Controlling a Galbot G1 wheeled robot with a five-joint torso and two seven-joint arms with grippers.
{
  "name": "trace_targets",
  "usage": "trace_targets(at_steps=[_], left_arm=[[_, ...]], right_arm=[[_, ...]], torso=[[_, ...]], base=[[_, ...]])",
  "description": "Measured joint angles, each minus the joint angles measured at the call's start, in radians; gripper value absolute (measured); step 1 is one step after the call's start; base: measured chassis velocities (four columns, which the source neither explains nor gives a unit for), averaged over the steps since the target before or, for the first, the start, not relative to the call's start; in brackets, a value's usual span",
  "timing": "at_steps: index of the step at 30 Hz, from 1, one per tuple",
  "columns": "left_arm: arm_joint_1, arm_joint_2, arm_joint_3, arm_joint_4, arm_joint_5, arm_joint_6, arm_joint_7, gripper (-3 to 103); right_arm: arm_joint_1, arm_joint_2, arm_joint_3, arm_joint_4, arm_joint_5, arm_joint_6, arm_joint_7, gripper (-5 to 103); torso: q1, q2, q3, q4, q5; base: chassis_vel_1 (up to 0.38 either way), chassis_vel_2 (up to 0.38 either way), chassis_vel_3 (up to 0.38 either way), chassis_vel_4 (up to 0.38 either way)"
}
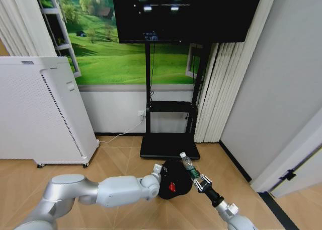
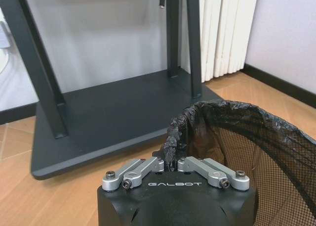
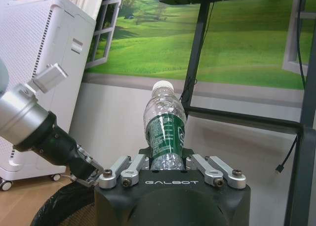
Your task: Pick up the trash bin and place the garbage on the floor into it.
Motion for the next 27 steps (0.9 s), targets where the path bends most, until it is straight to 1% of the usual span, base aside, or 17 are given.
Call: trace_targets(at_steps=[5,7,9,10,12,13,14,15,17,18,19,20,21,22,25,26,27], left_arm=[[0.004,-0.030,0.005,0.000,-0.006,-0.005,-0.005,7],[0.007,-0.045,0.006,0.015,-0.006,-0.008,0.000,7],[0.008,-0.050,0.005,0.020,-0.006,-0.008,0.002,7],[0.009,-0.056,0.005,0.024,-0.006,-0.008,0.004,7],[0.008,-0.058,0.005,0.025,-0.007,-0.008,0.005,7],[0.005,-0.061,0.005,0.028,-0.007,-0.008,0.006,7],[0.003,-0.062,0.005,0.031,-0.007,-0.009,0.008,7],[0.003,-0.062,0.005,0.031,-0.007,-0.009,0.008,7],[0.002,-0.066,0.004,0.034,-0.010,-0.009,0.008,7],[0.002,-0.066,0.004,0.034,-0.010,-0.009,0.008,7],[0.002,-0.070,0.003,0.037,-0.010,-0.010,0.008,7],[0.003,-0.073,0.003,0.040,-0.010,-0.010,0.008,7],[0.003,-0.078,0.002,0.043,-0.010,-0.012,0.006,7],[0.003,-0.078,0.002,0.043,-0.010,-0.012,0.006,7],[0.004,-0.092,0.000,0.049,-0.014,-0.013,0.004,7],[0.004,-0.092,0.000,0.049,-0.014,-0.013,0.004,7],[0.004,-0.094,0.000,0.050,-0.015,-0.013,0.003,7]], right_arm=[[0.023,0.012,-0.018,-0.045,0.001,-0.001,0.013,27],[0.032,0.017,-0.024,-0.047,-0.005,-0.008,0.035,27],[0.038,0.018,-0.029,-0.046,-0.011,-0.013,0.052,27],[0.046,0.016,-0.037,-0.042,-0.013,-0.021,0.074,27],[0.048,0.013,-0.038,-0.039,-0.013,-0.026,0.082,27],[0.048,0.008,-0.038,-0.038,-0.013,-0.030,0.086,30],[0.043,0.004,-0.038,-0.038,-0.009,-0.030,0.087,36],[0.043,0.004,-0.038,-0.038,-0.009,-0.030,0.087,36],[0.033,0.003,-0.036,-0.038,0.000,-0.031,0.090,46],[0.033,0.003,-0.036,-0.038,0.000,-0.031,0.090,46],[0.027,0.005,-0.035,-0.036,0.002,-0.032,0.093,51],[0.024,0.007,-0.034,-0.032,0.002,-0.033,0.097,51],[0.021,0.010,-0.033,-0.028,0.002,-0.034,0.101,57],[0.021,0.010,-0.033,-0.028,0.002,-0.034,0.101,57],[0.008,0.017,-0.026,-0.011,0.002,-0.038,0.109,74],[0.008,0.017,-0.026,-0.011,0.002,-0.038,0.109,74],[0.004,0.017,-0.022,-0.008,0.000,-0.038,0.109,80]], torso=[[0.000,0.000,0.000,-0.0001,0.0001],[0.000,0.000,0.000,-0.0004,0.0001],[0.000,0.000,0.000,-0.0001,0.0001],[0.000,0.000,0.000,-0.0001,0.0001],[0.000,0.000,0.000,0.0001,0.0001],[0.000,0.000,0.000,0.0001,-0.0001],[0.000,0.000,0.000,0.0001,-0.0001],[0.000,0.000,0.000,0.0001,-0.0001],[0.000,0.000,0.000,-0.0002,-0.0001],[0.000,0.000,0.000,-0.0002,-0.0001],[0.000,0.000,0.000,-0.0002,0.0000],[0.000,0.000,0.000,-0.0002,0.0000],[0.000,0.000,0.000,-0.0002,0.0000],[0.000,0.000,0.000,-0.0002,0.0000],[0.000,0.000,0.000,-0.0001,0.0000],[0.000,0.000,0.000,-0.0001,0.0000],[0.000,0.000,0.000,-0.0002,0.0000]], base=[[0.000,0.000,0.000,0.000],[0.000,0.000,0.000,0.000],[0.000,0.000,0.000,0.000],[0.000,0.000,0.000,0.000],[0.000,0.000,0.000,0.000],[0.000,0.000,0.000,0.000],[0.000,0.000,0.000,0.000],[0.000,0.000,0.000,0.000],[0.000,0.000,0.000,0.000],[0.000,0.000,0.000,0.000],[0.000,0.000,0.000,0.000],[0.000,0.000,0.000,0.000],[0.000,0.000,0.000,0.000],[0.000,0.000,0.000,0.000],[0.000,0.000,0.000,0.000],[0.000,0.000,0.000,0.000],[0.000,0.000,0.000,0.000]])
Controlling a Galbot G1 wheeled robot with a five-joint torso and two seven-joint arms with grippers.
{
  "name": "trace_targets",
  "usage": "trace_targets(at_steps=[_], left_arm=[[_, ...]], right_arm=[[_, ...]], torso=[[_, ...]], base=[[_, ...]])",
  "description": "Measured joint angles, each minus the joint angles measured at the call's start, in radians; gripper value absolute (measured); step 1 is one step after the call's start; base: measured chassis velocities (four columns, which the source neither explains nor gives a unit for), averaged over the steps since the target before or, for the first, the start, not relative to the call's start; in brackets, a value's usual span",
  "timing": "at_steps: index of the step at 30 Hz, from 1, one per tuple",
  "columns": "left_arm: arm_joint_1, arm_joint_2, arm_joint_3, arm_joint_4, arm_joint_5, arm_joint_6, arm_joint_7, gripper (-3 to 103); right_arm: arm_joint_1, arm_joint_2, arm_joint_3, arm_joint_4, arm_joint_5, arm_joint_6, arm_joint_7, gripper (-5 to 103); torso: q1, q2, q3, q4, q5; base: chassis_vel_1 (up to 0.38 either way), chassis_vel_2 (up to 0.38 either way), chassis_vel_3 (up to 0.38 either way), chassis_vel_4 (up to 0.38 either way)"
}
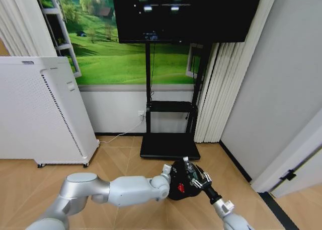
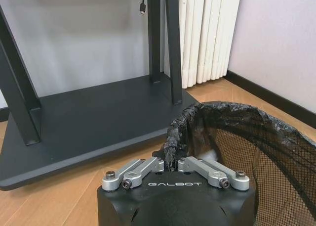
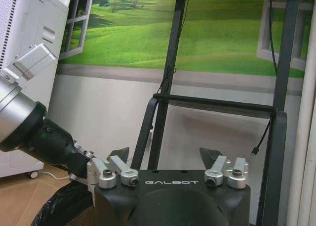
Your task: Pick up the trash bin and place the garbage on the floor into it.
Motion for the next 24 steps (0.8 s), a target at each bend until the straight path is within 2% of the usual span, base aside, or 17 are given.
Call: trace_targets(at_steps=[1,2,4,7,10,11,14,15,17,24], left_arm=[[0.000,-0.001,0.000,0.000,-0.001,0.000,-0.002,7],[0.000,-0.001,0.000,0.000,-0.001,0.000,-0.002,7],[-0.001,0.001,0.000,-0.004,-0.004,-0.002,-0.008,7],[-0.007,0.015,0.000,-0.014,-0.006,-0.003,-0.013,7],[-0.018,0.064,-0.003,-0.044,-0.013,-0.018,-0.032,7],[-0.018,0.064,-0.003,-0.044,-0.013,-0.018,-0.032,7],[-0.023,0.127,-0.014,-0.079,-0.015,-0.025,-0.049,7],[-0.023,0.127,-0.014,-0.079,-0.015,-0.025,-0.049,7],[-0.020,0.178,-0.037,-0.106,-0.014,-0.026,-0.057,7],[-0.011,0.259,-0.085,-0.175,-0.016,-0.026,-0.066,7]], right_arm=[[-0.004,0.000,0.004,0.002,-0.004,0.000,0.003,85],[-0.004,0.000,0.004,0.002,-0.004,0.000,0.003,85],[-0.011,0.000,0.022,0.002,-0.011,0.004,0.016,95],[-0.011,-0.002,0.038,-0.008,-0.008,0.008,0.044,100],[0.002,-0.018,0.069,-0.052,0.013,0.002,0.137,100],[0.002,-0.018,0.069,-0.052,0.013,0.002,0.137,100],[0.023,-0.037,0.091,-0.112,0.048,-0.013,0.217,100],[0.023,-0.037,0.091,-0.112,0.048,-0.013,0.217,100],[0.031,-0.051,0.120,-0.179,0.053,-0.011,0.250,100],[-0.030,-0.061,0.217,-0.246,0.065,0.010,0.264,100]], torso=[[0.000,0.000,0.000,0.0000,-0.0001],[0.000,0.000,0.000,0.0000,-0.0001],[0.000,0.000,0.000,0.0000,-0.0001],[0.000,0.000,0.000,0.0000,-0.0001],[0.000,0.000,0.000,0.0000,-0.0002],[0.000,0.000,0.000,0.0000,-0.0002],[0.000,0.000,0.000,0.0004,-0.0001],[0.000,0.000,0.000,0.0004,-0.0001],[0.000,0.000,0.000,0.0006,0.0000],[0.000,0.000,0.000,-0.0002,-0.0001]], base=[[0.000,0.000,0.000,0.000],[0.000,0.000,0.000,0.000],[0.000,0.000,0.000,0.000],[0.000,0.000,0.000,0.000],[0.000,0.000,0.000,0.000],[0.000,0.000,0.000,0.000],[0.000,0.000,0.000,0.000],[0.000,0.000,0.000,0.000],[0.000,0.000,0.000,0.000],[0.000,0.000,0.000,0.000]])
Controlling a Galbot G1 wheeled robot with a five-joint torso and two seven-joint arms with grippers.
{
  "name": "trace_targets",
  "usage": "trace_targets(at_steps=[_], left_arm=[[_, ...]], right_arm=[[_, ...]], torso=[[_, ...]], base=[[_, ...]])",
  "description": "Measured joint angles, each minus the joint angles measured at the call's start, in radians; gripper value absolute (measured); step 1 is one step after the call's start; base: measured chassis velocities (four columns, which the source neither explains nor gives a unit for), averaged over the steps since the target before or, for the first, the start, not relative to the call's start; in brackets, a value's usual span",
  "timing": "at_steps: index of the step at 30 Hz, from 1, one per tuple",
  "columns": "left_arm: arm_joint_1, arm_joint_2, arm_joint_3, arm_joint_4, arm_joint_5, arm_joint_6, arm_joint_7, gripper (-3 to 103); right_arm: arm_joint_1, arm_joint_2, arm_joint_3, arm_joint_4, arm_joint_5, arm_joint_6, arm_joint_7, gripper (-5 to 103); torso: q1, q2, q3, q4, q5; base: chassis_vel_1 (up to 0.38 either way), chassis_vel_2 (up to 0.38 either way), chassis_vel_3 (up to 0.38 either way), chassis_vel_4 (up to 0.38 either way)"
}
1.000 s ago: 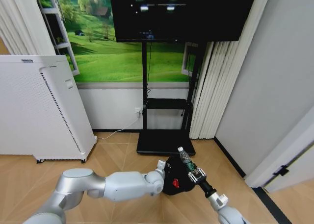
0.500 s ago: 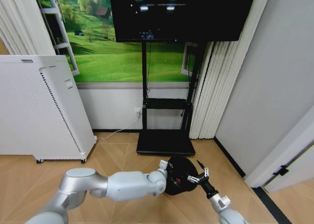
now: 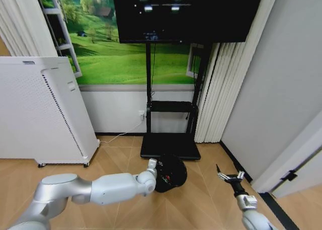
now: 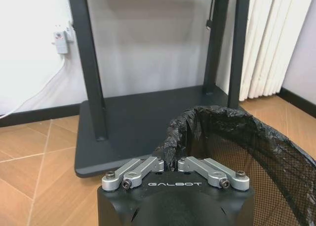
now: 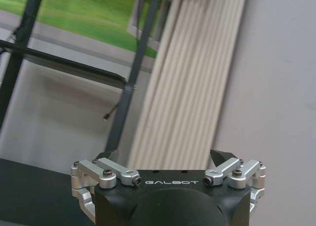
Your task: Pick up the trash bin and place the garbage on the floor into it.
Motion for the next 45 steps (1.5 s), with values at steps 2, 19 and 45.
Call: trace_targets(at_steps=[2,19,45], left_arm=[[0.000,0.040,-0.022,-0.028,-0.004,0.000,0.000,7],[0.213,0.346,-0.280,-0.224,0.049,0.021,0.005,7],[0.296,0.447,-0.345,-0.311,0.094,0.014,0.034,7]], right_arm=[[-0.038,0.005,0.042,-0.009,0.004,0.007,0.000,100],[-0.110,0.032,0.133,-0.093,-0.002,0.043,-0.007,100],[-0.154,0.159,0.177,-0.042,-0.188,0.080,0.012,100]], torso=[[0.000,0.000,0.000,-0.0002,-0.0003],[0.000,0.000,0.000,0.0008,-0.0006],[0.000,0.000,0.000,0.0001,-0.0003]], base=[[0.000,0.000,0.000,0.000],[0.000,0.000,0.000,0.000],[0.107,0.048,-0.104,-0.050]])
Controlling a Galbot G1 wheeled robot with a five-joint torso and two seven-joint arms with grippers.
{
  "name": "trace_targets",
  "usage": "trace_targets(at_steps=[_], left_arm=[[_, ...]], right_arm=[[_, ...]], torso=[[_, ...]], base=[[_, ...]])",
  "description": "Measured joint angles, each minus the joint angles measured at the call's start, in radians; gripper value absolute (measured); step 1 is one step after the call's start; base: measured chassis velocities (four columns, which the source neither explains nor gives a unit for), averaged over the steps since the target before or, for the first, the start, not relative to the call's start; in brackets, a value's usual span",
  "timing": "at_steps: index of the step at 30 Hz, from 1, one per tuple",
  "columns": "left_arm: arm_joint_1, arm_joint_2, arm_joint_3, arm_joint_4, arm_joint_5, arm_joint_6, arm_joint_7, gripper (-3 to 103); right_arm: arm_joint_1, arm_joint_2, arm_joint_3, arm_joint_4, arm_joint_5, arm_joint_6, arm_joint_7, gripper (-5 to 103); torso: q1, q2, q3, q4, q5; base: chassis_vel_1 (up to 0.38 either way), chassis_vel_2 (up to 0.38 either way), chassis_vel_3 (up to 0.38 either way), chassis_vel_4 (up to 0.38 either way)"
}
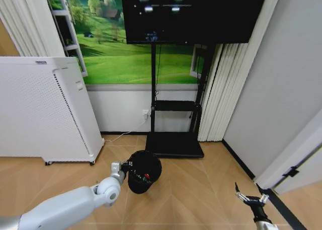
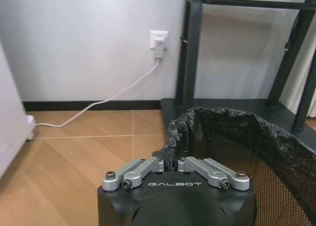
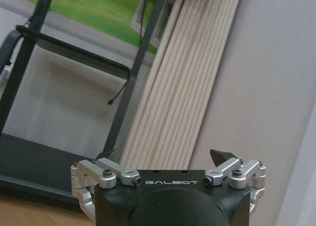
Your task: Pick up the trash bin and place the garbage on the floor into it.
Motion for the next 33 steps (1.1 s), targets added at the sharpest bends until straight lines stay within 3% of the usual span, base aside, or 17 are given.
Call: trace_targets(at_steps=[4,6,14,22,33], left_arm=[[-0.001,0.036,-0.009,-0.015,-0.005,-0.004,0.008,7],[0.013,0.051,-0.021,-0.020,-0.003,-0.006,0.015,7],[0.205,0.101,-0.178,-0.047,0.042,-0.004,0.041,7],[0.286,0.150,-0.266,-0.069,0.053,-0.004,0.065,7],[0.615,0.178,-0.483,-0.119,0.120,-0.008,0.093,7]], right_arm=[[-0.002,0.014,0.000,0.012,-0.024,0.000,0.014,100],[-0.004,0.020,0.001,0.014,-0.039,0.000,0.015,100],[-0.011,0.056,-0.011,0.018,-0.073,0.007,0.034,100],[-0.024,0.069,-0.012,0.027,-0.082,0.017,0.033,100],[-0.049,0.094,0.007,0.024,-0.102,0.037,0.019,100]], torso=[[0.000,0.000,0.000,0.0008,0.0008],[0.000,0.000,0.000,0.0002,-0.0006],[0.000,0.000,0.000,0.0007,0.0003],[0.000,0.000,0.000,0.0003,0.0000],[0.000,0.000,0.000,-0.0004,0.0003]], base=[[0.279,0.248,-0.270,-0.225],[0.276,0.297,-0.265,-0.287],[0.327,0.336,-0.333,-0.344],[0.249,0.201,-0.228,-0.215],[-0.040,-0.028,0.043,0.023]])
